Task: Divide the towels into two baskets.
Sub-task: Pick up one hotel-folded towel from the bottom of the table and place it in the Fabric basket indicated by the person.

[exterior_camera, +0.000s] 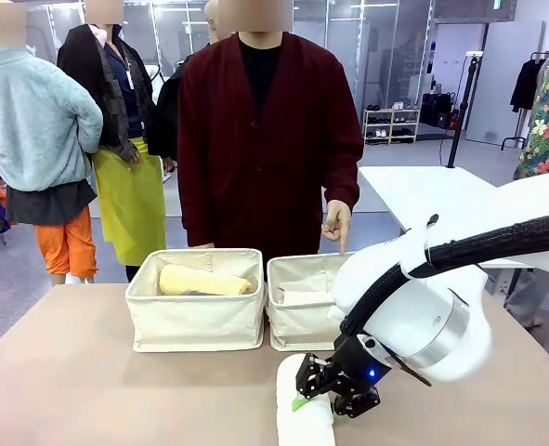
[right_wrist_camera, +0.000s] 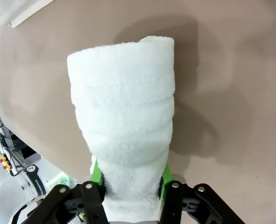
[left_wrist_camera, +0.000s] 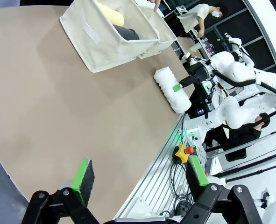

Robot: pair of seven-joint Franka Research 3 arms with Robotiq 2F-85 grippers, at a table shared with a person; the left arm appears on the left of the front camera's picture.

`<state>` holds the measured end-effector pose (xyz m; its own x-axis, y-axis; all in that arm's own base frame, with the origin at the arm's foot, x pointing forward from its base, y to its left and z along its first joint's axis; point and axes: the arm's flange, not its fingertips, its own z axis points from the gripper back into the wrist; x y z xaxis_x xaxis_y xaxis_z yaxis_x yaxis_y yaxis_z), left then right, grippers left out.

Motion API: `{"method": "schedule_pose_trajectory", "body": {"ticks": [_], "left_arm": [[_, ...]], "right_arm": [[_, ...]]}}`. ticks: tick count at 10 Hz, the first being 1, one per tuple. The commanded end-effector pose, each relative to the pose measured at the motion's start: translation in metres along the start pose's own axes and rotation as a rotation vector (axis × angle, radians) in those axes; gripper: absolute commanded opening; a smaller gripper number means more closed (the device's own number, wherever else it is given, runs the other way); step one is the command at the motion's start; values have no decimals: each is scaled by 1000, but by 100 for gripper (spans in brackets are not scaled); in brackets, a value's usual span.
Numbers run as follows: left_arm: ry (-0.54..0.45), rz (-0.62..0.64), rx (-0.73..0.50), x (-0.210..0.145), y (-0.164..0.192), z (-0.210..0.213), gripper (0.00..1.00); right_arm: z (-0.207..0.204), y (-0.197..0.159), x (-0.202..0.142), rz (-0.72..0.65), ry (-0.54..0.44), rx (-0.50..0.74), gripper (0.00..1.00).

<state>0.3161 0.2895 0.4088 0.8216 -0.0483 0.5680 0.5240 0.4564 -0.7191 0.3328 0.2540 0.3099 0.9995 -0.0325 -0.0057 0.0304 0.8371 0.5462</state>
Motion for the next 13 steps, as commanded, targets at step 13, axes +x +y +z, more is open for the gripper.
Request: {"method": "schedule_pose_trajectory", "body": {"ticks": [13], "left_arm": [[-11,-4,-3,-3,-5,0,100]], "right_arm": [[168,99,-21,1247,303,-436,0]]}}
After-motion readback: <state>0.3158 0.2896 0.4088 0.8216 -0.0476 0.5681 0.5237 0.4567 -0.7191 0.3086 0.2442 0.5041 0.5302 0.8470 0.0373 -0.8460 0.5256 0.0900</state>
